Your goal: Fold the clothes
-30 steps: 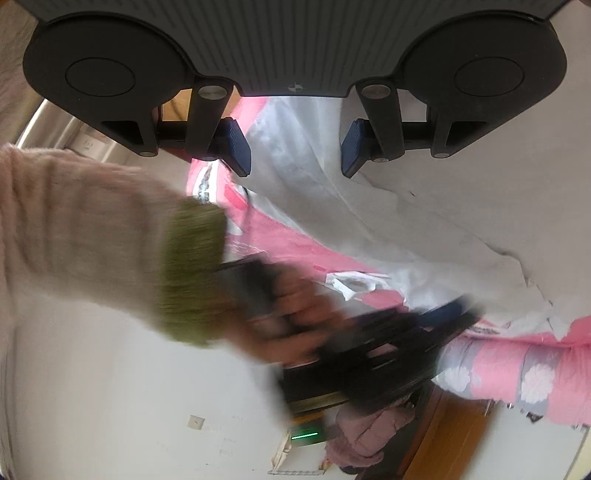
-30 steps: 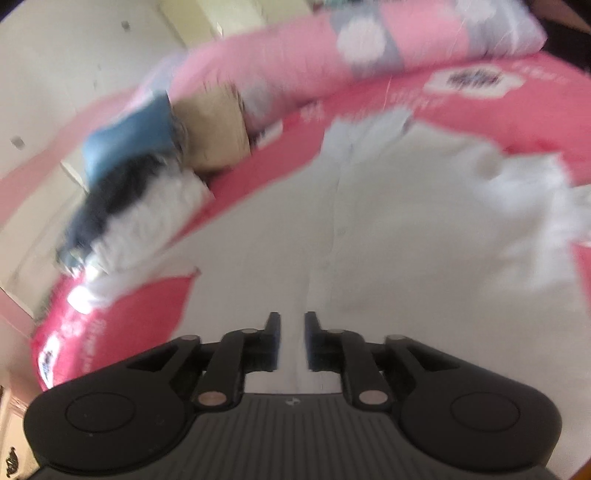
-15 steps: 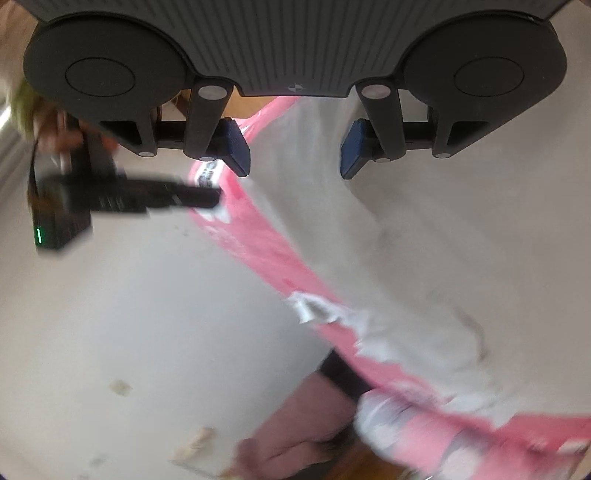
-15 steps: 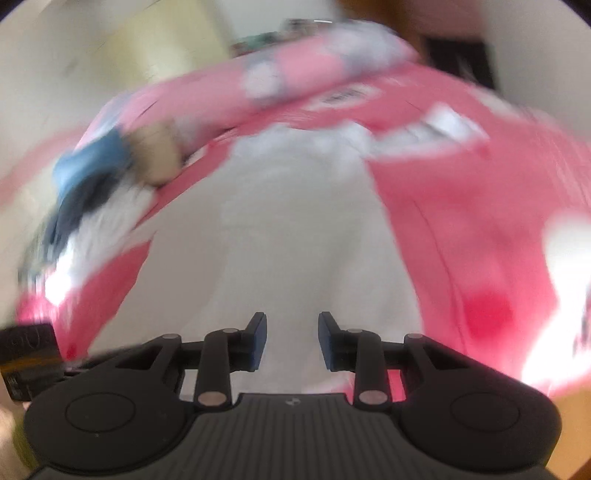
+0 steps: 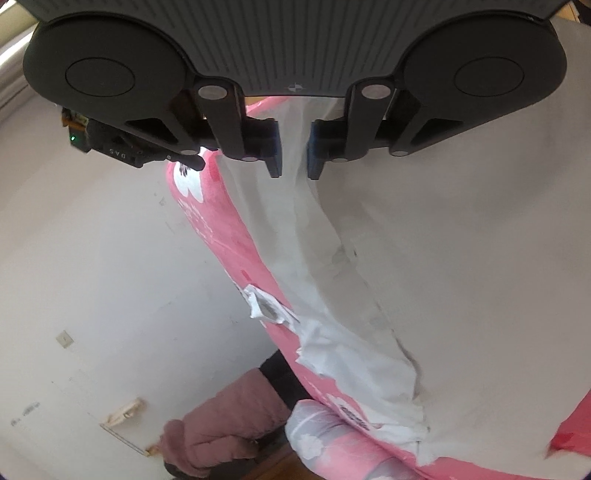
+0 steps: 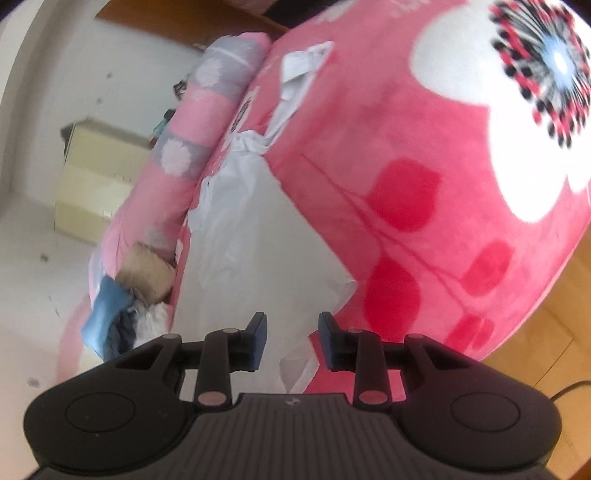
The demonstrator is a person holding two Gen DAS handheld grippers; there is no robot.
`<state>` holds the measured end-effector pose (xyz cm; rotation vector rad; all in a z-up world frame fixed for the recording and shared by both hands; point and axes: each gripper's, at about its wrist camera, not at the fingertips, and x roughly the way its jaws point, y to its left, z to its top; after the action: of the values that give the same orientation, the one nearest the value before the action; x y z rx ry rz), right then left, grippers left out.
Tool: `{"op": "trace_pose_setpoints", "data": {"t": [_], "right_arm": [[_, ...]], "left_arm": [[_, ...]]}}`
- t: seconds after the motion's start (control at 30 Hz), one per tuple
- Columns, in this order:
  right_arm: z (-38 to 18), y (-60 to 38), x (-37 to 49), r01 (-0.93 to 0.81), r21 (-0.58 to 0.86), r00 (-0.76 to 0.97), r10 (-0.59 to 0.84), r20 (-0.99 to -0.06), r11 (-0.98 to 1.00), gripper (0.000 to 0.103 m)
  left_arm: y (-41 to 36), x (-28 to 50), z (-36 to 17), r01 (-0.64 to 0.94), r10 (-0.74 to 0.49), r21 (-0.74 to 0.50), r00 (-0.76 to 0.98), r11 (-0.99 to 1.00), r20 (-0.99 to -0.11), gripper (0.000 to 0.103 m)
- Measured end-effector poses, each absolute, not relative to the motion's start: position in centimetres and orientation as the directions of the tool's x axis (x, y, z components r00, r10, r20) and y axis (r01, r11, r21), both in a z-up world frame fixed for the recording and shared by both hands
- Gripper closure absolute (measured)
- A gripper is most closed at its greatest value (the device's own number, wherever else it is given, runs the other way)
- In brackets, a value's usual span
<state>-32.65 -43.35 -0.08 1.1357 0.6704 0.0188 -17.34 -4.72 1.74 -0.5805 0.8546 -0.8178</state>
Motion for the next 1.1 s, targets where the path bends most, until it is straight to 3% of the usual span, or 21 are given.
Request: {"op": "trace_pose_setpoints", "data": {"t": [0.1, 0.17, 0.23, 0.47, 0.57, 0.6, 0.63, 0.67, 0.73, 0.77, 0.8, 0.83, 0.87, 1.03, 1.1], "right_arm": [[-0.9, -43.9, -32.5, 0.318, 0.853, 0.819, 0.333, -0.467, 0.415, 0.071], [-1.1, -43.9, -32.3, 0.308, 0.850, 0.831, 0.315, -0.459, 0.426, 0.077], [-1.0, -43.8, -32.2, 0.296, 0.848, 0.840, 0.304, -0.450, 0.440, 0.100], [0.8, -44.5, -33.6, 0.268, 0.821, 0.878, 0.223, -0.424, 0.504, 0.103], [0.3, -45.3, -33.2, 0.290, 0.809, 0.859, 0.233, -0.456, 0.512, 0.098], [0.1, -45.5, -33.0, 0.305, 0.802, 0.851, 0.232, -0.472, 0.513, 0.090], [-0.1, -45.6, -32.7, 0.317, 0.795, 0.843, 0.232, -0.486, 0.517, 0.070], [-0.2, -45.7, -32.4, 0.319, 0.786, 0.838, 0.230, -0.495, 0.529, 0.060], [-0.5, -45.5, -31.5, 0.306, 0.772, 0.826, 0.247, -0.506, 0.558, 0.055], [-0.6, -45.3, -31.0, 0.292, 0.764, 0.817, 0.266, -0.512, 0.575, 0.056], [-0.7, -44.9, -30.6, 0.282, 0.753, 0.809, 0.274, -0.519, 0.595, 0.068], [-0.7, -44.5, -30.2, 0.269, 0.736, 0.800, 0.282, -0.530, 0.621, 0.094], [-0.4, -44.2, -29.9, 0.257, 0.721, 0.792, 0.287, -0.539, 0.644, 0.101], [4.4, -44.1, -31.8, 0.195, 0.653, 0.862, 0.190, -0.470, 0.732, 0.102], [4.6, -44.5, -32.1, 0.230, 0.616, 0.859, 0.140, -0.492, 0.754, 0.102]], "left_arm": [[-4.8, -17.4, 1.7, 0.372, -0.815, -0.738, 0.399, 0.562, -0.420, 0.096], [-4.8, -17.4, 1.7, 0.364, -0.815, -0.743, 0.399, 0.561, -0.420, 0.099], [-4.7, -17.5, 1.7, 0.355, -0.815, -0.749, 0.403, 0.559, -0.417, 0.100], [-4.7, -18.4, 2.5, 0.379, -0.806, -0.727, 0.422, 0.573, -0.416, 0.102], [-4.8, -18.4, 2.1, 0.373, -0.798, -0.719, 0.418, 0.586, -0.434, 0.102], [-4.8, -18.4, 2.0, 0.368, -0.798, -0.722, 0.416, 0.586, -0.436, 0.102], [-4.7, -18.3, 1.8, 0.362, -0.798, -0.724, 0.414, 0.587, -0.439, 0.102], [-4.7, -18.2, 1.7, 0.357, -0.797, -0.727, 0.412, 0.587, -0.441, 0.101], [-4.6, -18.1, 1.5, 0.350, -0.796, -0.729, 0.411, 0.588, -0.445, 0.101], [-4.6, -18.1, 1.5, 0.348, -0.795, -0.729, 0.412, 0.590, -0.446, 0.101], [-4.5, -18.1, 1.4, 0.347, -0.793, -0.728, 0.412, 0.591, -0.448, 0.101], [-4.5, -18.1, 1.4, 0.346, -0.793, -0.729, 0.414, 0.591, -0.447, 0.101], [-4.5, -18.1, 1.4, 0.346, -0.793, -0.729, 0.415, 0.590, -0.445, 0.101], [-4.7, -18.0, 1.4, 0.350, -0.797, -0.730, 0.410, 0.587, -0.444, 0.101], [-4.8, -17.9, 1.3, 0.350, -0.799, -0.732, 0.405, 0.584, -0.444, 0.101]]}}
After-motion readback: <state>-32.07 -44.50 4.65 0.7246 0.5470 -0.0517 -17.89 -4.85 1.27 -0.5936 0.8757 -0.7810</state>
